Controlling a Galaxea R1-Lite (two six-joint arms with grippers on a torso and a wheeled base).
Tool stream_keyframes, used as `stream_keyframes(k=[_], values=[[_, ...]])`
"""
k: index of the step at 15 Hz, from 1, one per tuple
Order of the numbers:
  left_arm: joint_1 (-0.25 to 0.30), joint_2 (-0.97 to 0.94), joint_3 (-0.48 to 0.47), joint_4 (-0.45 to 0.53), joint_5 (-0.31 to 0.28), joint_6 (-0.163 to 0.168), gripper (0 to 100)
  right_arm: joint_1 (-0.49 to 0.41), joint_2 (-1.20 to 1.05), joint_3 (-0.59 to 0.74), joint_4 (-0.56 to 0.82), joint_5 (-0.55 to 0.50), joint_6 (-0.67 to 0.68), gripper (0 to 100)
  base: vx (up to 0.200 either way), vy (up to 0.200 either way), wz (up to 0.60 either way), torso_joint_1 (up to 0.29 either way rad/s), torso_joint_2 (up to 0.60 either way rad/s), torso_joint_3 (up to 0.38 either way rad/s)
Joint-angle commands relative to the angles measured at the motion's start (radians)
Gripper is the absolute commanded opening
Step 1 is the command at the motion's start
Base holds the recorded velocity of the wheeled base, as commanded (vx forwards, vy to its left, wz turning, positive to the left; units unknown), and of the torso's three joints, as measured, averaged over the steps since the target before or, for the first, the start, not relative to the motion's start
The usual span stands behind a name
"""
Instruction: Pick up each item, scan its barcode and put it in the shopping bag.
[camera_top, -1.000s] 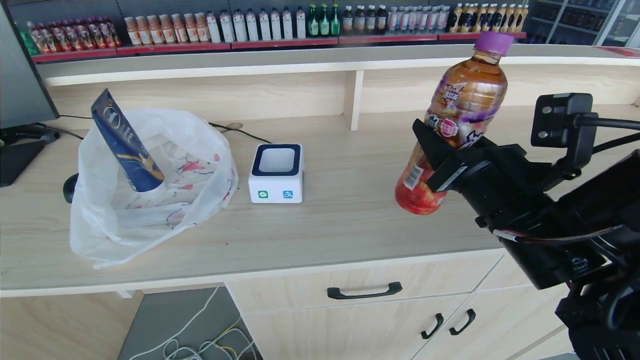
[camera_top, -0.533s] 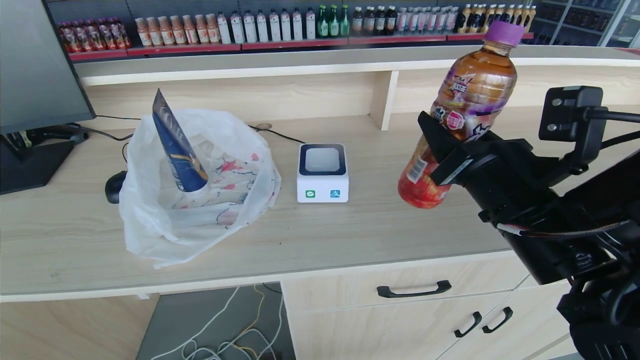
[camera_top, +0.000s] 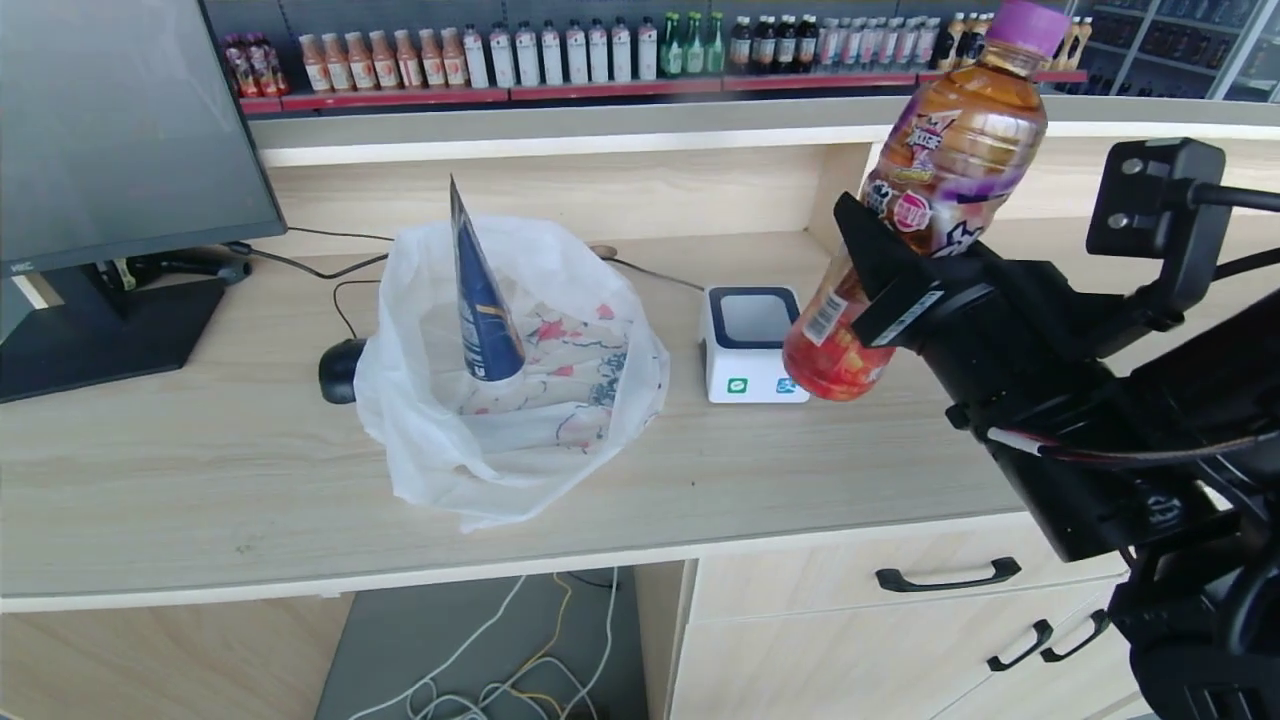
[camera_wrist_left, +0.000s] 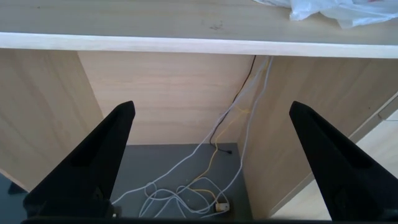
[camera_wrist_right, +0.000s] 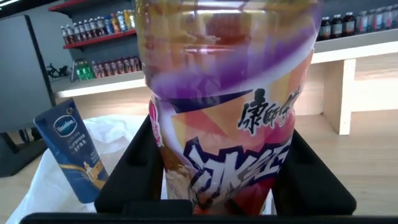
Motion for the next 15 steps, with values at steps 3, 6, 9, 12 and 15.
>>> stream_keyframes(k=[3, 6, 9, 12, 15], values=[[0.0, 0.0, 0.0, 0.002, 0.0, 0.0, 100, 0.083, 0.025, -0.007, -0.001, 0.0, -0.004, 0, 0.0, 0.0, 0.0, 0.0, 0.0, 0.0], [0.0, 0.0, 0.0, 0.002, 0.0, 0.0, 100, 0.083, 0.041, -0.007, -0.001, 0.0, -0.013, 0, 0.0, 0.0, 0.0, 0.0, 0.0, 0.0], [0.0, 0.0, 0.0, 0.0, 0.0, 0.0, 100, 0.085, 0.041, 0.006, -0.001, 0.054, -0.061, 0, 0.0, 0.0, 0.0, 0.0, 0.0, 0.0], [0.0, 0.0, 0.0, 0.0, 0.0, 0.0, 100, 0.045, 0.041, 0.002, -0.001, 0.106, -0.227, 0, 0.0, 0.0, 0.0, 0.0, 0.0, 0.0], [0.002, 0.0, 0.0, 0.0, 0.0, 0.0, 100, -0.024, 0.118, -0.178, -0.001, 0.197, -0.492, 0, 0.0, 0.0, 0.0, 0.0, 0.0, 0.0]])
